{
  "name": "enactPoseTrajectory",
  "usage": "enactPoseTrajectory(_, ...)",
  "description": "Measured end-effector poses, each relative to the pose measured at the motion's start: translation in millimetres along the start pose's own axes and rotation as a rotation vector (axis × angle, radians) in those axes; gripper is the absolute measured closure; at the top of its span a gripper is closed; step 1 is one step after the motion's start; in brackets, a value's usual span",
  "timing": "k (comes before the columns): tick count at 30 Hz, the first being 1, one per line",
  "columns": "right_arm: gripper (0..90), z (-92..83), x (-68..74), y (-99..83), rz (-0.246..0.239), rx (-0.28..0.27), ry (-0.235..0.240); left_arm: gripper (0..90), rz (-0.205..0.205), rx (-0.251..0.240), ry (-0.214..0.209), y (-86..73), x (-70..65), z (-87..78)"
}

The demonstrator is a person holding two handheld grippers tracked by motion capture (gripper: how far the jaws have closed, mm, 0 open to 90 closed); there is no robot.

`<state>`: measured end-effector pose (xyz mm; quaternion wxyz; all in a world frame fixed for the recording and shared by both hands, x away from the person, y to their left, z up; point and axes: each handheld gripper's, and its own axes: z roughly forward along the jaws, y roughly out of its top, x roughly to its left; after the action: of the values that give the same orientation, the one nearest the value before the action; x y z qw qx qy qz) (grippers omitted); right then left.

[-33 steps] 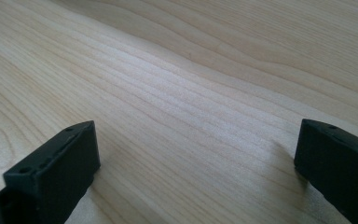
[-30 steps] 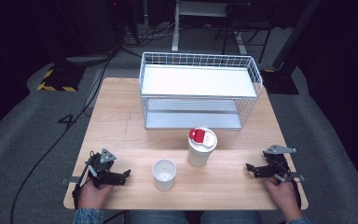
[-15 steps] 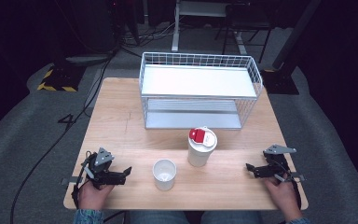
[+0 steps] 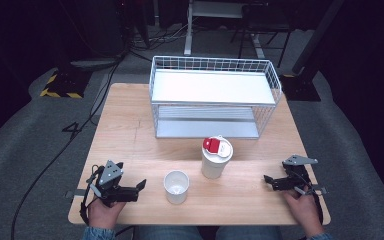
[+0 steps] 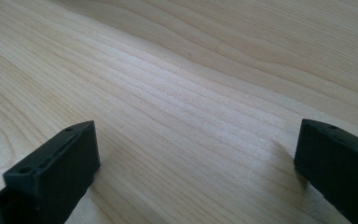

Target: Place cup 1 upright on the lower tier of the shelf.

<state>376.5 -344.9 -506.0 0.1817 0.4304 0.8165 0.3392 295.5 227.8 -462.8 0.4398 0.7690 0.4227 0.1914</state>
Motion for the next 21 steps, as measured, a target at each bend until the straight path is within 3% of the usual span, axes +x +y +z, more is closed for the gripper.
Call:
enactPoseTrajectory(4, 0.2, 0.0, 0.0, 0.0, 0.000, 0.000, 0.000, 0.0, 0.029, -0.021, -0.013, 5.1, -10.6, -3.3)
enactPoseTrajectory(18, 0.2, 0.0, 0.0, 0.0, 0.000, 0.000, 0.000, 0.0, 0.014, -0.106, -0.079, 12.0, -33.8, -17.4)
enactPoseTrajectory(21, 0.2, 0.1, 0.1, 0.0, 0.001, -0.001, -0.001, 0.0, 0.029, -0.116, -0.090, 12.7, -39.0, -19.4)
